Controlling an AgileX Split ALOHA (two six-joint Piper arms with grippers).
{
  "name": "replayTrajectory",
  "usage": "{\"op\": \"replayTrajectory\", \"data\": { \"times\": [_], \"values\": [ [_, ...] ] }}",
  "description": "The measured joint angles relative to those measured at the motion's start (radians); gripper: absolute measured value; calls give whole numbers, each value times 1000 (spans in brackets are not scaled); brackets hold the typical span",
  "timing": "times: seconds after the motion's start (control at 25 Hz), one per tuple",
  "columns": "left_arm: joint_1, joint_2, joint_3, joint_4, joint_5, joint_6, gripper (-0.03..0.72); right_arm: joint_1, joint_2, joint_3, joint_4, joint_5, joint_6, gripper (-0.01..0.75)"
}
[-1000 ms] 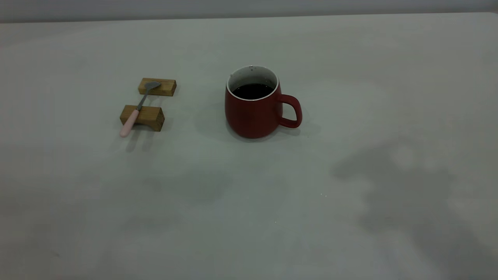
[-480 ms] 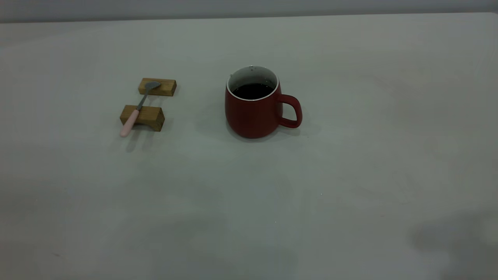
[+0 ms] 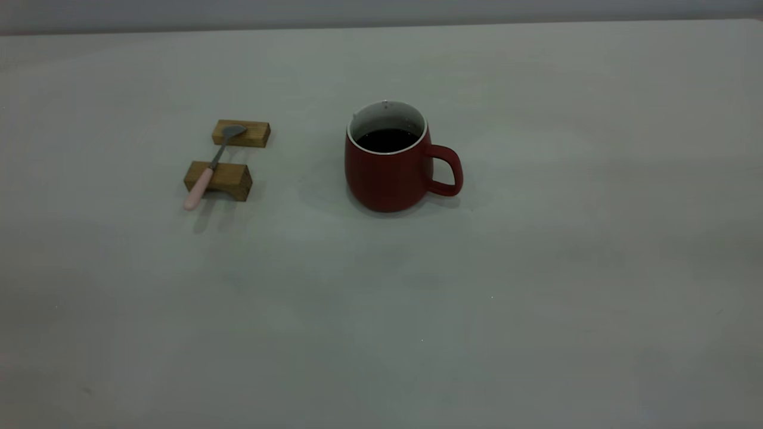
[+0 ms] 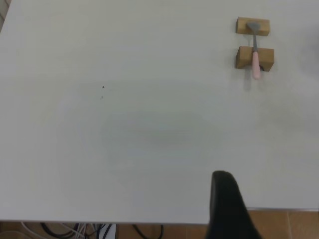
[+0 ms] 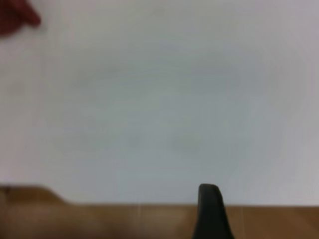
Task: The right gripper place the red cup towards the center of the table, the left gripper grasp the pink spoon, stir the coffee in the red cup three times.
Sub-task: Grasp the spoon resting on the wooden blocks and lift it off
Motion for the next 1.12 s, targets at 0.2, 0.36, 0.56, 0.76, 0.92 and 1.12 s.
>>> {"op": "replayTrajectory", "data": {
  "times": [0.2, 0.36, 0.56, 0.76, 0.92, 1.12],
  "values": [
    [0, 0, 0, 0, 0, 0, 504, -48, -140, 22, -1, 8, -5, 584],
    [0, 0, 0, 0, 0, 0, 504, -54, -215, 22, -1, 8, -7, 584],
    [0, 0, 0, 0, 0, 0, 504, -55, -266, 22, 1, 11, -38, 584],
    [0, 0, 0, 0, 0, 0, 504, -55, -266, 22, 2, 12, -47, 584],
    [0, 0, 0, 0, 0, 0, 504, -55, -266, 22, 2, 12, -48, 584],
    [0, 0, 0, 0, 0, 0, 504, -55, -266, 22, 2, 13, -48, 584]
  ]
}}
